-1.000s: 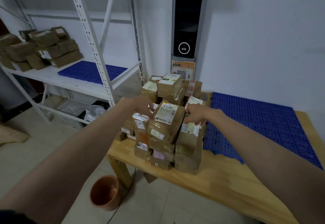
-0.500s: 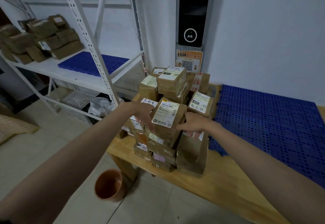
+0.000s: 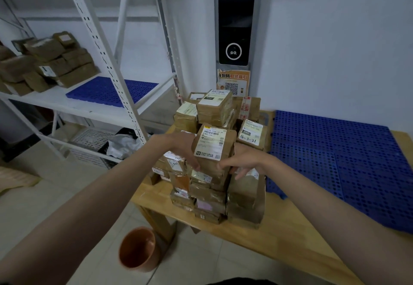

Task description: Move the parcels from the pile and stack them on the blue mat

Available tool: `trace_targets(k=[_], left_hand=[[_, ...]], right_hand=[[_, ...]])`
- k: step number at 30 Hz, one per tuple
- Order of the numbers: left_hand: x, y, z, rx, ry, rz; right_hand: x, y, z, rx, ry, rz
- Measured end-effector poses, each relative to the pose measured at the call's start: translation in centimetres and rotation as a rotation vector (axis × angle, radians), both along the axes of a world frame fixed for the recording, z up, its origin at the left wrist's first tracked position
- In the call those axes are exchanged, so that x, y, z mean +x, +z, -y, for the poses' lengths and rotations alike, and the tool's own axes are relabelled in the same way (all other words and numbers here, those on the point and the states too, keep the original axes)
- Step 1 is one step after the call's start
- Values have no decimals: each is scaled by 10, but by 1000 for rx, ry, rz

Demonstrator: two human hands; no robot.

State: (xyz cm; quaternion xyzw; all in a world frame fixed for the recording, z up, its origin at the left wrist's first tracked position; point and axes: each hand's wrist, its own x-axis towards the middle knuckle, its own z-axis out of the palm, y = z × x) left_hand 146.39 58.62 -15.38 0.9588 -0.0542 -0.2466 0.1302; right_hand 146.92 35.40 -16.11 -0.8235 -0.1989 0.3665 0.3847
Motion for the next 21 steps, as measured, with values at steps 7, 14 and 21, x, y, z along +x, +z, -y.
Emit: trace_targets(k=[7, 14, 21], left_hand=[[-12, 25, 0, -31, -56, -11], [-31, 39, 13, 18, -86, -3], [-45, 41, 46, -34, -107, 52]], right_hand=[[-15, 18, -4, 4, -58, 52], [-39, 29, 4, -14, -124, 100], [-71, 33, 35, 9, -266, 109]])
